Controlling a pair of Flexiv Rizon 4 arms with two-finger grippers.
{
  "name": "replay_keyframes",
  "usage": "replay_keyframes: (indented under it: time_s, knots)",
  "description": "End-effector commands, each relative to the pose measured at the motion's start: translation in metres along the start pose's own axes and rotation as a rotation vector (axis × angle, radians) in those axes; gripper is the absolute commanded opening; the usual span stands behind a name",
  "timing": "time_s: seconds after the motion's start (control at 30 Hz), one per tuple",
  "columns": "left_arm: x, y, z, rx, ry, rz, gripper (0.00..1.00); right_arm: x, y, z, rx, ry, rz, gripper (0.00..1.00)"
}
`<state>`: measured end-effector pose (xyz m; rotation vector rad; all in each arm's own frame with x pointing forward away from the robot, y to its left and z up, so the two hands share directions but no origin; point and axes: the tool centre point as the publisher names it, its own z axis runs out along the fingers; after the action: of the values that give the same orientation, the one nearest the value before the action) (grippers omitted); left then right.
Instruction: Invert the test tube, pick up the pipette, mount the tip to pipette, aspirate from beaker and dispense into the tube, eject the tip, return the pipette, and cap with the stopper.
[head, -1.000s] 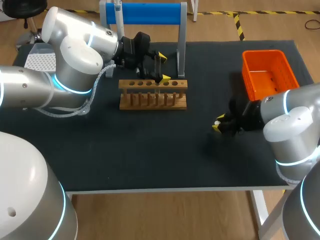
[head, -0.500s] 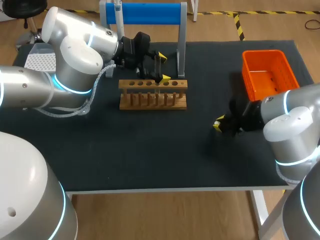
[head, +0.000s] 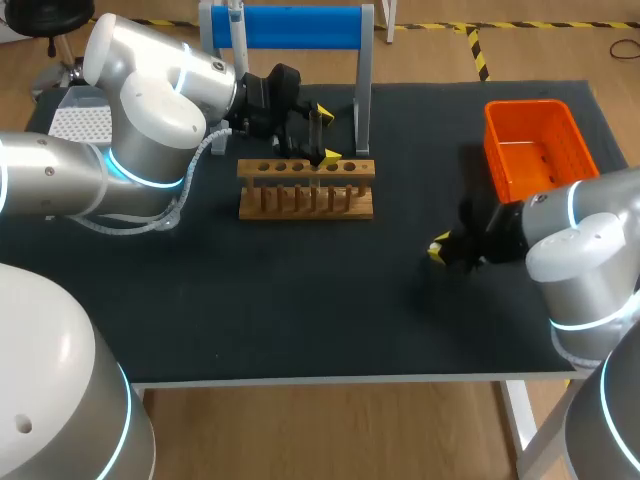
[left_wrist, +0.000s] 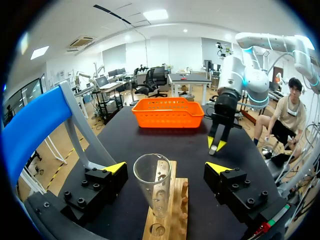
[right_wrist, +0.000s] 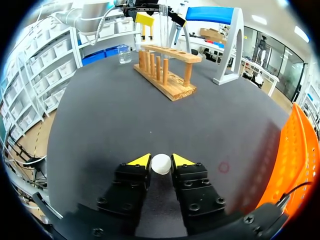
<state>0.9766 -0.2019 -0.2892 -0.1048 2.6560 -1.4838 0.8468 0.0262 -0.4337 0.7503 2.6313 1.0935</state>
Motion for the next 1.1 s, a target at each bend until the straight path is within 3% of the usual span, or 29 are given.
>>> replay_keyframes:
  time_s: [0.03,1.1]
  knots:
    - [-0.0017,-0.0002,-0.0001,-0.003,0.007,-0.001,1.0,0.0003,-0.0003,-0.0001,0.003,-0.001,-0.001,0.31]
    - [-0.0017,-0.0002,-0.0001,-0.003,0.007,-0.001,1.0,-0.0014,0.0072,0.0028,0.014,-0.014,-0.033,0.29]
